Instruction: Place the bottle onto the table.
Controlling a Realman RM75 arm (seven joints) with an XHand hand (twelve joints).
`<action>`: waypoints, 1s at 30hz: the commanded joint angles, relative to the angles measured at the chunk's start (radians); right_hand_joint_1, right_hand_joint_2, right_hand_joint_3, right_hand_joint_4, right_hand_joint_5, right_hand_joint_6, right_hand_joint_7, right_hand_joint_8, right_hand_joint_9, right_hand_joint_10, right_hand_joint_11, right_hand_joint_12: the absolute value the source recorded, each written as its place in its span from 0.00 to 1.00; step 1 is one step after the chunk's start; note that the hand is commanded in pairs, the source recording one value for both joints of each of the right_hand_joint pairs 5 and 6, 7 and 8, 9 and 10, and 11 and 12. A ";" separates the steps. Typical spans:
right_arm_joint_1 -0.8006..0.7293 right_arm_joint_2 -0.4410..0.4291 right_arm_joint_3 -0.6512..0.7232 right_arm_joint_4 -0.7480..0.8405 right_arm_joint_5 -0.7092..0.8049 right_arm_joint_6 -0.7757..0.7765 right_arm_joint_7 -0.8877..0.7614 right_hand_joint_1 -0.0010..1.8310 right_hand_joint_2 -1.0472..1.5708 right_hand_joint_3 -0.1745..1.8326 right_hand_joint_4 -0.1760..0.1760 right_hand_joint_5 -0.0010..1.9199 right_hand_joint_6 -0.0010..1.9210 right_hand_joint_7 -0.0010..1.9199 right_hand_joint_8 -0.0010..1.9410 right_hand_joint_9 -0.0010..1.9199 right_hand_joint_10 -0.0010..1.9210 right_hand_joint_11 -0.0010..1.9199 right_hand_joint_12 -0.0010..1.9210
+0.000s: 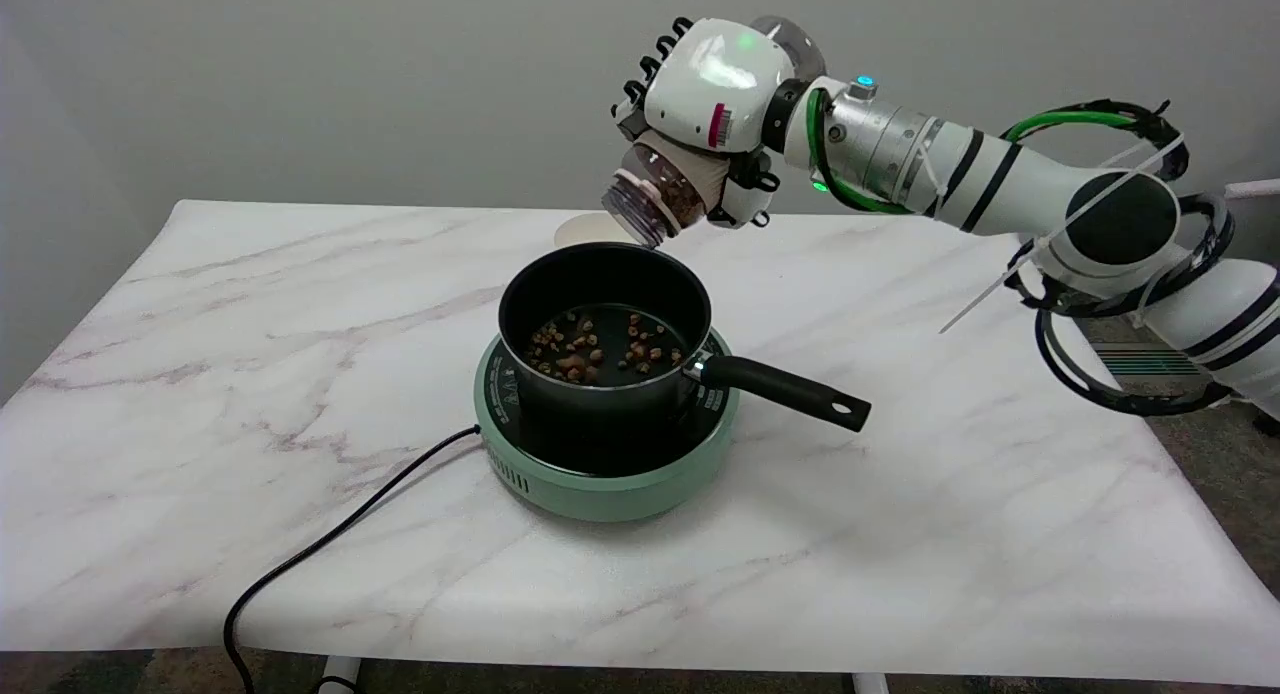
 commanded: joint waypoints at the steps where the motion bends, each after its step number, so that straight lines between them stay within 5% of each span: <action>1: -0.145 -0.011 0.063 -0.035 0.426 -0.148 -0.158 0.78 0.85 0.45 0.50 1.00 1.00 1.00 0.99 0.69 0.69 0.65 0.64; 14: -0.194 -0.010 0.110 -0.039 0.460 -0.157 -0.168 0.79 0.84 0.45 0.50 1.00 1.00 1.00 0.99 0.69 0.69 0.64 0.64; 30: -0.321 -0.038 0.273 -0.093 0.817 -0.147 -0.277 0.80 0.83 0.46 0.50 1.00 1.00 1.00 0.99 0.70 0.70 0.64 0.64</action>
